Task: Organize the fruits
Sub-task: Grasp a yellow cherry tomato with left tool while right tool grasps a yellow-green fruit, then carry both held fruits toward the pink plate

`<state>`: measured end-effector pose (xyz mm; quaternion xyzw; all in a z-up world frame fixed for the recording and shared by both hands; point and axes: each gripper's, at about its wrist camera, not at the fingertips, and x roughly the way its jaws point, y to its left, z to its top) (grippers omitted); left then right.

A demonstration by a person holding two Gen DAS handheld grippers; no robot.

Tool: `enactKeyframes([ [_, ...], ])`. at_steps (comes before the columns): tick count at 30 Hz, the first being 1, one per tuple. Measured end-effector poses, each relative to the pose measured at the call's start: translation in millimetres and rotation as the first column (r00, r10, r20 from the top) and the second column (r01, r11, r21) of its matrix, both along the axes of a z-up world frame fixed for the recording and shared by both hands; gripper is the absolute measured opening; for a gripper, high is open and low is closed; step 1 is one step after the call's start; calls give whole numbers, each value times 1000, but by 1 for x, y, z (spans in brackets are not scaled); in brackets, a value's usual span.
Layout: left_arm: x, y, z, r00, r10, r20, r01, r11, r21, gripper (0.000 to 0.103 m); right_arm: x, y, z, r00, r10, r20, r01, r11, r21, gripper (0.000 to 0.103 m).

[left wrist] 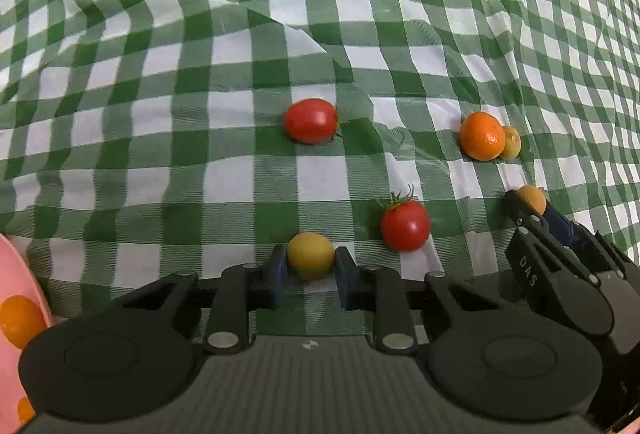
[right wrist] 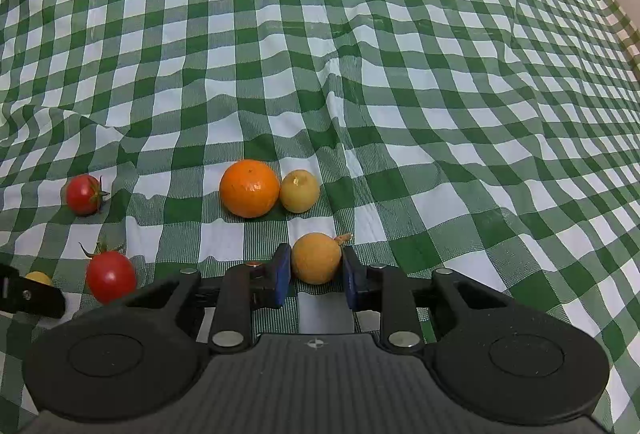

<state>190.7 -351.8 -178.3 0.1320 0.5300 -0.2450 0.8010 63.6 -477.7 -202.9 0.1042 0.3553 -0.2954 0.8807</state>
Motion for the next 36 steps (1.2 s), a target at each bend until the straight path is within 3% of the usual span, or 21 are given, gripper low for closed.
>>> enactKeyframes([
  [10, -31, 72, 61, 993, 54, 104, -56, 998, 13, 28, -27, 8, 48, 987, -45, 152, 59, 995, -84, 28],
  [14, -57, 110, 87, 990, 65, 122, -66, 998, 4, 28, -59, 41, 85, 978, 44, 203, -25, 995, -94, 28],
  [18, -87, 147, 107, 989, 91, 117, -92, 996, -4, 28, -100, 93, 108, 973, 142, 181, -138, 990, -32, 28],
  [22, -116, 184, 122, 987, 124, 106, -122, 992, -25, 28, -130, 144, 123, 952, 271, 144, -280, 959, 46, 28],
  [25, -135, 210, 130, 983, 148, 108, -144, 989, -36, 28, -145, 181, 137, 926, 348, 144, -358, 932, 49, 28],
  [30, -156, 251, 144, 969, 219, 111, -213, 975, -66, 28, -154, 218, 163, 890, 420, 179, -432, 901, 34, 28],
  [36, -177, 296, 169, 943, 277, 182, -258, 958, -124, 28, -163, 244, 190, 859, 459, 225, -470, 883, -7, 28],
])
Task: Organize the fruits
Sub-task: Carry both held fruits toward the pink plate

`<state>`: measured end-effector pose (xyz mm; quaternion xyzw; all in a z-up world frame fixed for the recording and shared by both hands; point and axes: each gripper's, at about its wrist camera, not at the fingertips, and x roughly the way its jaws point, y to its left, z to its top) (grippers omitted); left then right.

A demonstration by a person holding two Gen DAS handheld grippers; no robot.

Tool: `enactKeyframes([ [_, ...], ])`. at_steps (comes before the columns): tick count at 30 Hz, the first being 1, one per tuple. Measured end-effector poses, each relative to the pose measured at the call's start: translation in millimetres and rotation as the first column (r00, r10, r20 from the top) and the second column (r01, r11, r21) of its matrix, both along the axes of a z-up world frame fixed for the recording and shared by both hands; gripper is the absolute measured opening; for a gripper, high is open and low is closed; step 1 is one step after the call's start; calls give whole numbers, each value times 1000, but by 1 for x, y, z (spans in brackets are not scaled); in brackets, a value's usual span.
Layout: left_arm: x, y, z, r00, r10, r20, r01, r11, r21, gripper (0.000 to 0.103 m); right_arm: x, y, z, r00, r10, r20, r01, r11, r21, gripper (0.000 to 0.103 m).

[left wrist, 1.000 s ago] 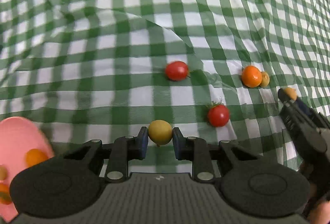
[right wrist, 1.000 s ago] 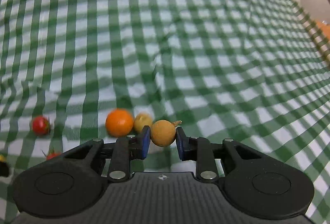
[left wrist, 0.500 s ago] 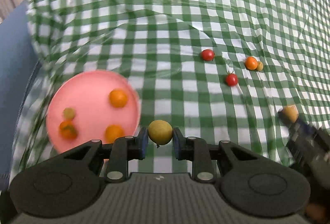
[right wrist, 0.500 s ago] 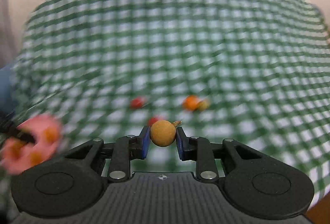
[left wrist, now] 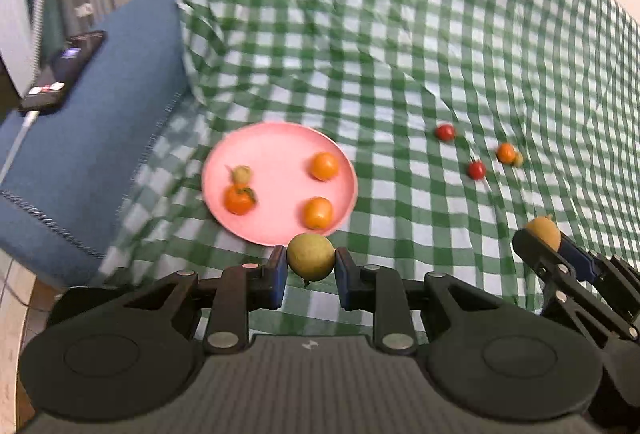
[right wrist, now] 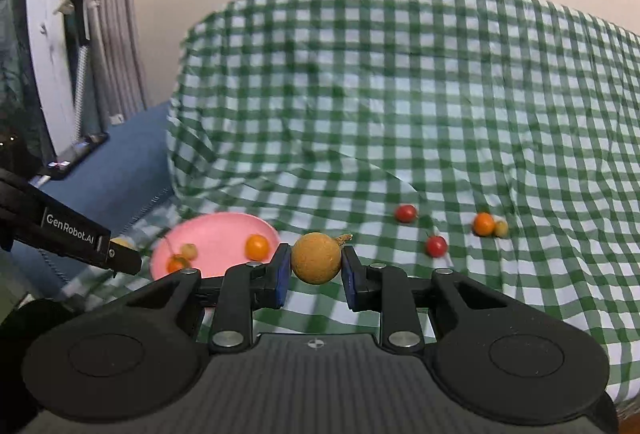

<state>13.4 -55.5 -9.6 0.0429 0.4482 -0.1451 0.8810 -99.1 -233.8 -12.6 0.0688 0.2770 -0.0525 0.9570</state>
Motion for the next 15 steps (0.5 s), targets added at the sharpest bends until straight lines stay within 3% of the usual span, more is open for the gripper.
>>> enactKeyframes([
  [15, -22, 43, 10, 997, 65, 41, -63, 997, -47, 28, -29, 26, 19, 1000, 5, 29, -3, 998, -55, 28],
])
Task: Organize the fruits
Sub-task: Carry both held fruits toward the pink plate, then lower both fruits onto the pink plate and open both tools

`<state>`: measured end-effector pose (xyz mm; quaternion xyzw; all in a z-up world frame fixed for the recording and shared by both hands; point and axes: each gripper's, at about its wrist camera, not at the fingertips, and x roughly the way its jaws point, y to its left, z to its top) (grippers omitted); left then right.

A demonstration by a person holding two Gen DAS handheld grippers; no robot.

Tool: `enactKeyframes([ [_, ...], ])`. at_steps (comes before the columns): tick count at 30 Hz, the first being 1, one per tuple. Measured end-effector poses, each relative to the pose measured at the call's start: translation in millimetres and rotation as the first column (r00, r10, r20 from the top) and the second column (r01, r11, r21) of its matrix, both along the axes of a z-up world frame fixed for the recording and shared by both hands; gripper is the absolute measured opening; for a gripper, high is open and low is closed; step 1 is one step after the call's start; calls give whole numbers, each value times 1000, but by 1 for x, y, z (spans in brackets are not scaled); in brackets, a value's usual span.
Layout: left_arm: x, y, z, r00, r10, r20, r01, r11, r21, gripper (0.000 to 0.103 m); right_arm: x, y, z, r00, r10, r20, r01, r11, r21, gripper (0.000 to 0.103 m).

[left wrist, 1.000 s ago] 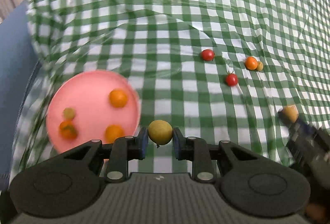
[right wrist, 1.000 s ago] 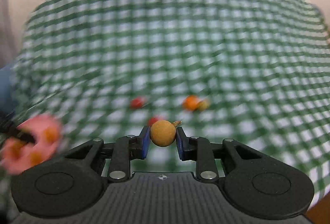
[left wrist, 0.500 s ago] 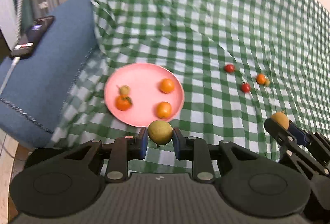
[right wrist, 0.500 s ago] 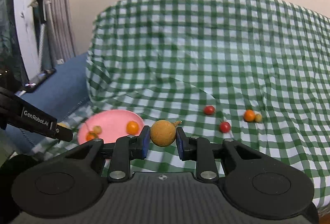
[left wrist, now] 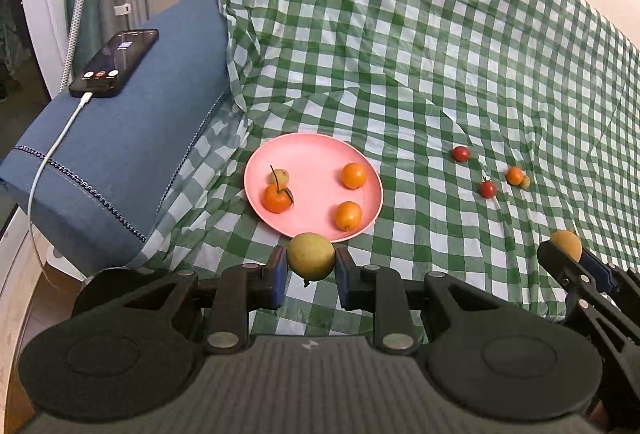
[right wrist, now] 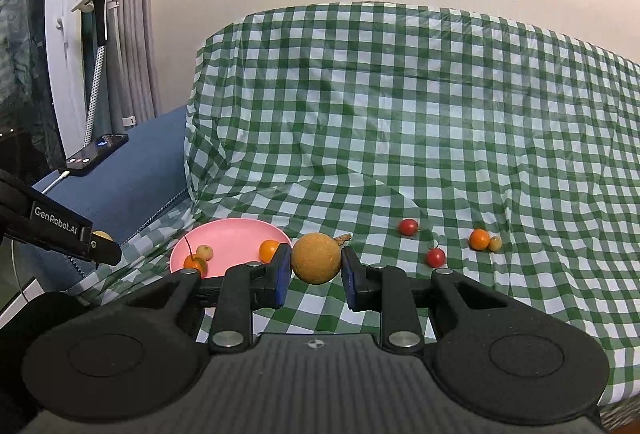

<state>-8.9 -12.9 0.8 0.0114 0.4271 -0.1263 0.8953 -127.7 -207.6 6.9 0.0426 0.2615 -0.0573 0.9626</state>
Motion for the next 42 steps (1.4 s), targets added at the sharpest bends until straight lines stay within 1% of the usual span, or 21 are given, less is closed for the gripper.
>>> enactKeyframes([
  [7, 2, 10, -1, 1000, 21, -3, -21, 1000, 0, 28, 4, 2, -3, 1000, 7, -8, -7, 1000, -4, 28],
  [16, 15, 15, -6, 999, 39, -18, -39, 999, -5, 28, 15, 2, -12, 999, 18, -47, -18, 1000, -1, 28],
  [24, 29, 22, -10, 997, 71, -28, -72, 997, -15, 28, 21, 2, -18, 998, 21, -62, -22, 1000, -15, 28],
  [33, 51, 25, -17, 995, 83, -57, -85, 996, -22, 28, 43, 9, -24, 995, 56, -83, -57, 998, -9, 28],
  [37, 65, 24, -21, 994, 79, -77, -81, 996, -33, 28, 59, 14, -27, 992, 88, -89, -88, 996, 9, 28],
  [42, 88, 15, -29, 993, 71, -98, -73, 997, -21, 28, 84, 19, -35, 985, 129, -112, -127, 992, 20, 28],
])
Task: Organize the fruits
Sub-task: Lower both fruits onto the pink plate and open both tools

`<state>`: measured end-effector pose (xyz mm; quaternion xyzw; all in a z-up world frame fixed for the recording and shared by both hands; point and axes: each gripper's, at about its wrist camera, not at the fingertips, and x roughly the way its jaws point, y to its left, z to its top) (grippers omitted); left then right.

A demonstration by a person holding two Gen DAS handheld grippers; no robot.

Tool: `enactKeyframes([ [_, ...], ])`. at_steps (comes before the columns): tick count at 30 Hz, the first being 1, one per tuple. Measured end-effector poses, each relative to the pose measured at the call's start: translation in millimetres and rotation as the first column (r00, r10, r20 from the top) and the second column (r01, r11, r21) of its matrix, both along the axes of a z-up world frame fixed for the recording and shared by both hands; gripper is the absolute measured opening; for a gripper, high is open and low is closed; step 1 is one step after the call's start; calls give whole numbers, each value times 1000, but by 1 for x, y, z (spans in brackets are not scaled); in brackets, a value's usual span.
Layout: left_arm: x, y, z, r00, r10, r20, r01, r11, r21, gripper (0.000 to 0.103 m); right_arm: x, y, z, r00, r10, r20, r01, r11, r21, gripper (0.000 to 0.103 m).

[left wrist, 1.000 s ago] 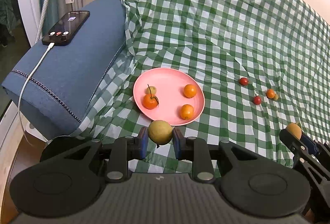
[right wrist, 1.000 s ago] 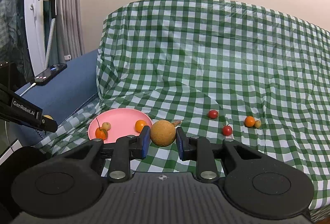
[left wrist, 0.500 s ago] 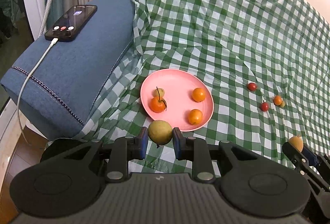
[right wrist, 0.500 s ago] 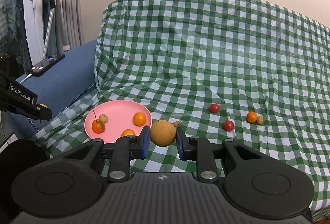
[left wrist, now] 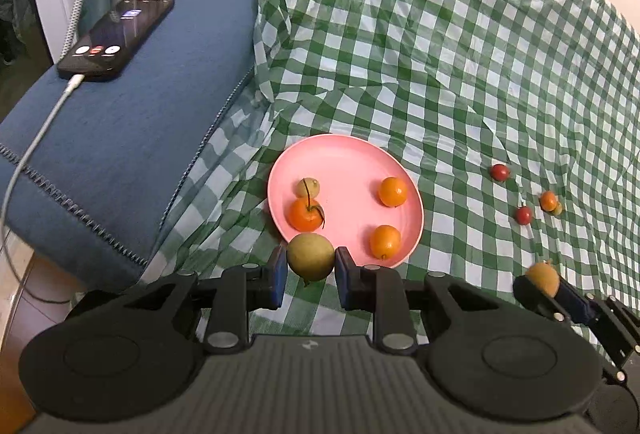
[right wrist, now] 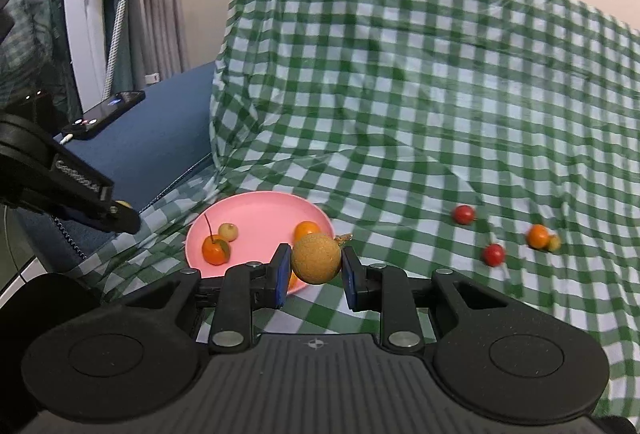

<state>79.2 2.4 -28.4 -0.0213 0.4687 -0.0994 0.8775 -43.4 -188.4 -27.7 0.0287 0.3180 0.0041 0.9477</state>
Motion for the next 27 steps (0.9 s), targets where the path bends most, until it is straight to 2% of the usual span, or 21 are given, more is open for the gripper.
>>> enactKeyframes([
  [5, 25, -14, -17, 1000, -18, -21, 18, 1000, 17, 28, 32, 3, -16, 999, 38, -8, -38, 999, 2, 28],
  [11, 50, -33, -47, 997, -51, -61, 54, 998, 40, 28, 71, 5, -47, 996, 54, -68, -55, 998, -10, 28],
  [18, 75, -46, -82, 989, -89, -119, 97, 993, 66, 28, 97, 5, -75, 991, 74, -112, -78, 997, -25, 28],
  [27, 98, -48, -108, 984, -84, -156, 98, 991, 85, 28, 123, 5, -97, 986, 75, -146, -77, 997, -10, 28],
])
